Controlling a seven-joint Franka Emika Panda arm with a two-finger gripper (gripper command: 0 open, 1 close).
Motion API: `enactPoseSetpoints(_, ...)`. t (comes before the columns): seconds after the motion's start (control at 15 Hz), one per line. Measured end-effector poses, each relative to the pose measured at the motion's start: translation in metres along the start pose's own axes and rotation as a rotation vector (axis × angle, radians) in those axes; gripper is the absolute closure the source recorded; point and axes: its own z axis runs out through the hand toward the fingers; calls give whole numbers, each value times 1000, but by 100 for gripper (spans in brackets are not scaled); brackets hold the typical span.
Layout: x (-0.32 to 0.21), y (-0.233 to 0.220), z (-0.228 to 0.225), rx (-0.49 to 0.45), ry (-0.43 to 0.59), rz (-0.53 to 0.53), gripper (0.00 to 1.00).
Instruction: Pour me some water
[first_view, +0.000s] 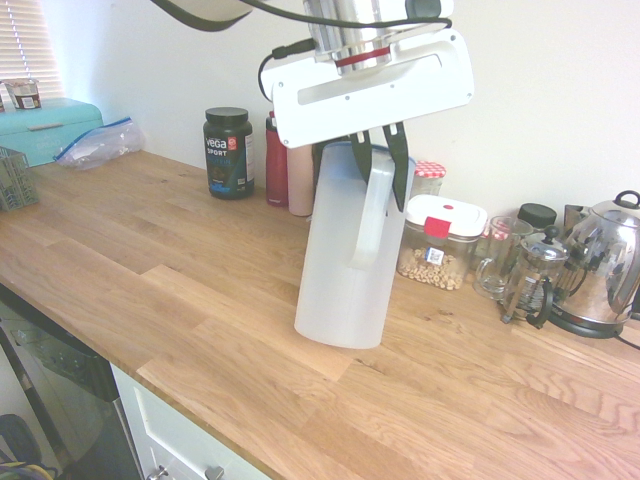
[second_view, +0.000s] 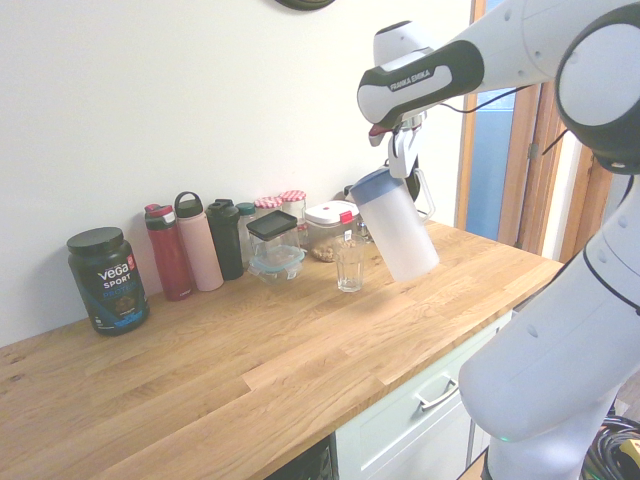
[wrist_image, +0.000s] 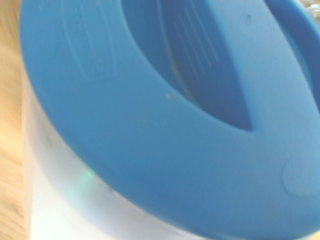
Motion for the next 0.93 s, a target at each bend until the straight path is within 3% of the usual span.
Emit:
enactPoseSetpoints(0.2, -26, 9, -27, 44, 75, 139, 100)
enactPoseSetpoints(0.47, -50, -54, -14, 118, 191, 300, 100)
enactPoseSetpoints(0.93, -108, -175, -9, 191, 300, 279, 100)
